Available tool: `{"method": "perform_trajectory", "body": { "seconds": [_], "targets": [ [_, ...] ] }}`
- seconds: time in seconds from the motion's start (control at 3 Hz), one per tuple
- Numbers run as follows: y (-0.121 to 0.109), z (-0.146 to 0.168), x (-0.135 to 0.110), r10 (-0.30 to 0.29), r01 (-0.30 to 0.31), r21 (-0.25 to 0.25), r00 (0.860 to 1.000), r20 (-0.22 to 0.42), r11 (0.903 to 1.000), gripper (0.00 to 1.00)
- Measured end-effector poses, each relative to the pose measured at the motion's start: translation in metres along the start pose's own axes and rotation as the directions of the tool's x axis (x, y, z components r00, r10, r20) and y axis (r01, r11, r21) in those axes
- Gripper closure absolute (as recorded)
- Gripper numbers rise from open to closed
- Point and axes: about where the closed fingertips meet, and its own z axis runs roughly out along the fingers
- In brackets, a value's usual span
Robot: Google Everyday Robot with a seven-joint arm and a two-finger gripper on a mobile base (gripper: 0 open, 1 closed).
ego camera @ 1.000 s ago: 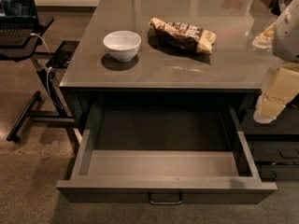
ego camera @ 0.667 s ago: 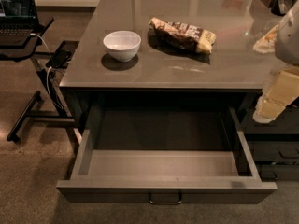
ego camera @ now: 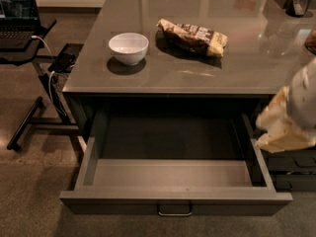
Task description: Close top drawer
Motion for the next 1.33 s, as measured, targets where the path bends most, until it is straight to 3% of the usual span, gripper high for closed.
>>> {"method": "perform_trajectory", "body": {
  "seconds": [0.33,0.67,1.0,1.33],
  "targets": [
    [0.019,0.024,0.014,0.017,-0.018,-0.06,1.0,-0.025,0.998,0.82],
    [0.018,0.024,0.014,0.017,-0.018,-0.06,1.0,-0.025,0.998,1.0],
    [0.027,0.036,0.017,0.025,-0.027,-0.082,0.999,-0.026,0.9963,1.0],
    [0.05,0.068,0.028,0.08,-0.082,-0.125,0.997,-0.021,0.9887,1.0]
  ]
}}
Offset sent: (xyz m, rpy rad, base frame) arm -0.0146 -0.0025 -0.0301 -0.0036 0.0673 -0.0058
